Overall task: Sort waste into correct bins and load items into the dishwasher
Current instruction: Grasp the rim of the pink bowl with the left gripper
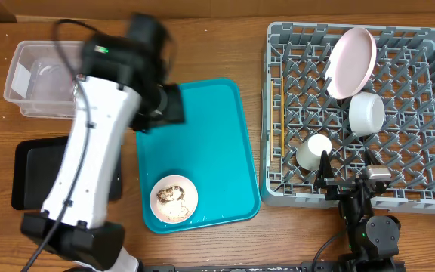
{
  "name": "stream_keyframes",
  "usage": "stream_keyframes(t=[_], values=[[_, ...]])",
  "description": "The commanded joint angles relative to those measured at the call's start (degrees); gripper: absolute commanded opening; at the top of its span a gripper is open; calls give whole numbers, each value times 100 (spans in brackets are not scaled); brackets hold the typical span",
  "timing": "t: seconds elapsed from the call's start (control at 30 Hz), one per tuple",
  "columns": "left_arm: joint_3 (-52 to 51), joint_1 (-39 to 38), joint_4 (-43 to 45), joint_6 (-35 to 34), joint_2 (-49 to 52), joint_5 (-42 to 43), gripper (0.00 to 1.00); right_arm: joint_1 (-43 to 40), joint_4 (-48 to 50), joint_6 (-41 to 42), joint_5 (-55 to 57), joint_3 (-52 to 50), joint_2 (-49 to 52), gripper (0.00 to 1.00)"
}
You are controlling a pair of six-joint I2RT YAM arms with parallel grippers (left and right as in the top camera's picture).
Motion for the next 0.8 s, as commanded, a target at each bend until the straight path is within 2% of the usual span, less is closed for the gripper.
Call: stream_keyframes(t=[0.0, 0.27, 0.47, 0.6, 0.77], values=[[-544, -726, 42, -894, -81, -745, 61, -26, 31, -20, -48, -61, -68, 100], [-2555, -1733, 946, -1821, -81, -800, 56, -26, 31, -22, -48, -61, -68, 100], [-3735, -1952, 1657, -2337, -81, -831, 56, -26, 31, -20, -46, -61, -68, 100], [-4382, -1943, 2302, -2374, -81, -841, 61, -26, 31, -20, -46, -61, -68, 100], [-4933, -1947, 3152, -2146, -79, -850, 59, -26, 31, -20, -46, -61, -68, 100]])
